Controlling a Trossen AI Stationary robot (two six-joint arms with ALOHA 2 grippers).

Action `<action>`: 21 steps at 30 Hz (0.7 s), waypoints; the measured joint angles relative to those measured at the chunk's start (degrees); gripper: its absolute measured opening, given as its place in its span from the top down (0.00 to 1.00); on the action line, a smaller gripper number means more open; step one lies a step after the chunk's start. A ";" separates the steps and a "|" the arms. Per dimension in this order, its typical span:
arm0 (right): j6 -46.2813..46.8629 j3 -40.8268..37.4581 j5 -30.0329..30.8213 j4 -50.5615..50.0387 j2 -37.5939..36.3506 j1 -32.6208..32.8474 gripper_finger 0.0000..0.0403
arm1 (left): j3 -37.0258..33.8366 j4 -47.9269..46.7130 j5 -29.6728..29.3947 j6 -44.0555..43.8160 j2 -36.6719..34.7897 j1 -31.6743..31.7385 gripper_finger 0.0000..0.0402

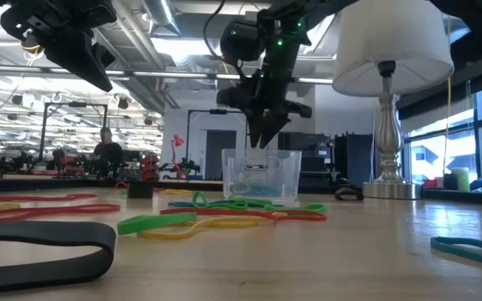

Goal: Pick and place rubber bands into bin
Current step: Put the red rubber band into the transparent bin

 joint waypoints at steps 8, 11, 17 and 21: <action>-4.20 1.51 -0.59 -5.42 -3.77 1.54 0.65 | 1.19 0.23 0.01 5.10 0.44 -0.62 0.99; -9.02 0.63 -1.16 -6.30 -6.40 4.00 0.67 | 3.86 -2.32 -0.72 4.81 2.23 -2.24 1.00; -8.77 -8.49 -0.74 -5.38 -15.20 8.26 0.75 | 11.85 -13.32 -3.44 -0.05 9.68 -7.52 0.99; -5.94 -18.10 -1.37 -3.79 -23.97 12.62 0.78 | 17.27 -26.35 -2.07 -4.53 15.43 -12.45 1.00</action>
